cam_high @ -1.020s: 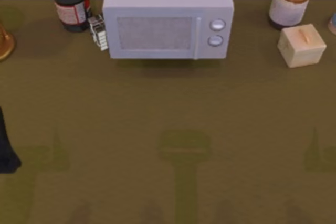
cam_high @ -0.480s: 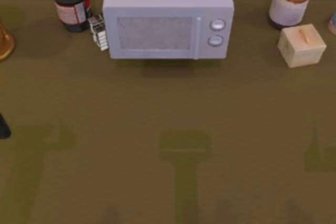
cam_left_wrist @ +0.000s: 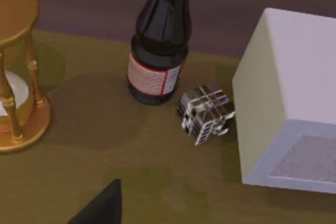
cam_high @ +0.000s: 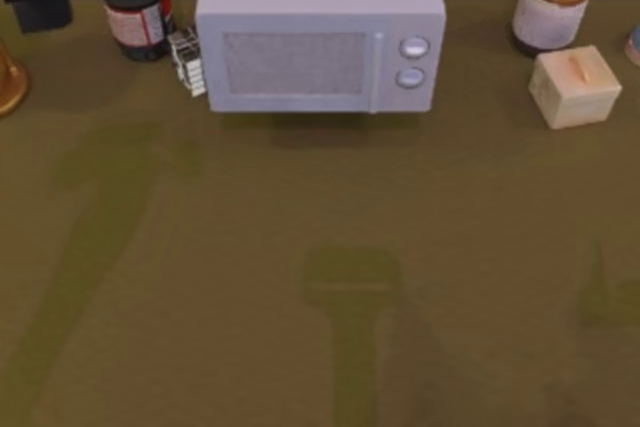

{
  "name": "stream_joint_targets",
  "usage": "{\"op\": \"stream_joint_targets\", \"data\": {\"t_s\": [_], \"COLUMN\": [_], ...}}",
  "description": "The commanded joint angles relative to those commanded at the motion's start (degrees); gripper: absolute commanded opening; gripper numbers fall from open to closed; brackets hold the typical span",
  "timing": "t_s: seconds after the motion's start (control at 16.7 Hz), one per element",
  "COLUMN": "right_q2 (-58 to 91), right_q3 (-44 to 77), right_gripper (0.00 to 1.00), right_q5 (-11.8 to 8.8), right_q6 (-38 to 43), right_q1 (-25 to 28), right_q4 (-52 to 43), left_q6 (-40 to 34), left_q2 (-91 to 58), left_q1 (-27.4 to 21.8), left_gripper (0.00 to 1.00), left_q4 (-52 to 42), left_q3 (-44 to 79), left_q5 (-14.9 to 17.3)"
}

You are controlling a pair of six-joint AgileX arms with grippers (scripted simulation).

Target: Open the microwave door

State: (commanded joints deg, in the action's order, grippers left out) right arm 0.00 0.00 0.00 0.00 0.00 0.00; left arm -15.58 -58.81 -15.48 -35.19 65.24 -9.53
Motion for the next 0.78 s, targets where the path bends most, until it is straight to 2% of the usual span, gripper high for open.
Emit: {"op": "stream_joint_targets", "data": {"t_s": [0.48, 0.78], "right_q2": [0.0, 0.0], "right_q3": [0.0, 0.0], "right_gripper": [1.00, 1.00], "right_q5": [0.0, 0.0], "right_q6": [0.0, 0.0], "right_q1": [0.0, 0.0], "right_q4": [0.0, 0.0], "left_q6": [-12.2, -18.5], "left_q2": [-45.9, -69.0], "left_q1": [-14.6, -22.0], "left_gripper": [1.00, 1.00], "left_q4": [-26.0, -38.6], "left_q3": [51.0, 76.8], "left_q5": [-5.5, -8.2]}}
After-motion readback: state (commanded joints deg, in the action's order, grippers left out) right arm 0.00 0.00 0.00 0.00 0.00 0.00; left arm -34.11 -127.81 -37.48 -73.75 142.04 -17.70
